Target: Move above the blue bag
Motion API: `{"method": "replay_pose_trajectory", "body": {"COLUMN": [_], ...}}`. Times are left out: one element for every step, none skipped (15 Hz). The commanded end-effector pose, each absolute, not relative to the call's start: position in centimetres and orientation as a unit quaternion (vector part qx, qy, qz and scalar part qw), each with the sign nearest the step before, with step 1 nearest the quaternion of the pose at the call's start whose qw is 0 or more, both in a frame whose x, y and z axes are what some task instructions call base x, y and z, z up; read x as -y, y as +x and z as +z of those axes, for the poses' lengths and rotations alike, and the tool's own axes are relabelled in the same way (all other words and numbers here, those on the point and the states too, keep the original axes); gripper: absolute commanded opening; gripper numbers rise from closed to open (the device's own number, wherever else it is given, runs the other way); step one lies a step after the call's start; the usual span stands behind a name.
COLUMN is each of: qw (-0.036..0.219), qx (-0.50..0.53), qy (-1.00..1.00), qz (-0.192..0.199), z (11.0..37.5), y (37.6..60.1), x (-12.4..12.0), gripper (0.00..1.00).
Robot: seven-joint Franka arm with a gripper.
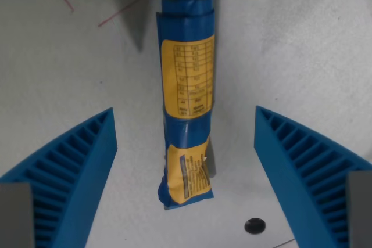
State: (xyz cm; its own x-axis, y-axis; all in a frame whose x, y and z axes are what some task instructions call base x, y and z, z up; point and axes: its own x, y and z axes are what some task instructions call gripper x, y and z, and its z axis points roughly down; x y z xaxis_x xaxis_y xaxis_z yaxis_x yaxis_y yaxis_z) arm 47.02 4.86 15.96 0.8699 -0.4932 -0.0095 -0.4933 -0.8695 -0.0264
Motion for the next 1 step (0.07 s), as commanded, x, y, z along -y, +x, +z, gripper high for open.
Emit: {"method": "replay_pose_trajectory", "body": {"qw": [-0.029], "qx": [-0.269], "qy": [-0.962], "qz": [-0.024], "z": [15.64], "y": [47.36], "x": [-5.39], "gripper": [1.0]}}
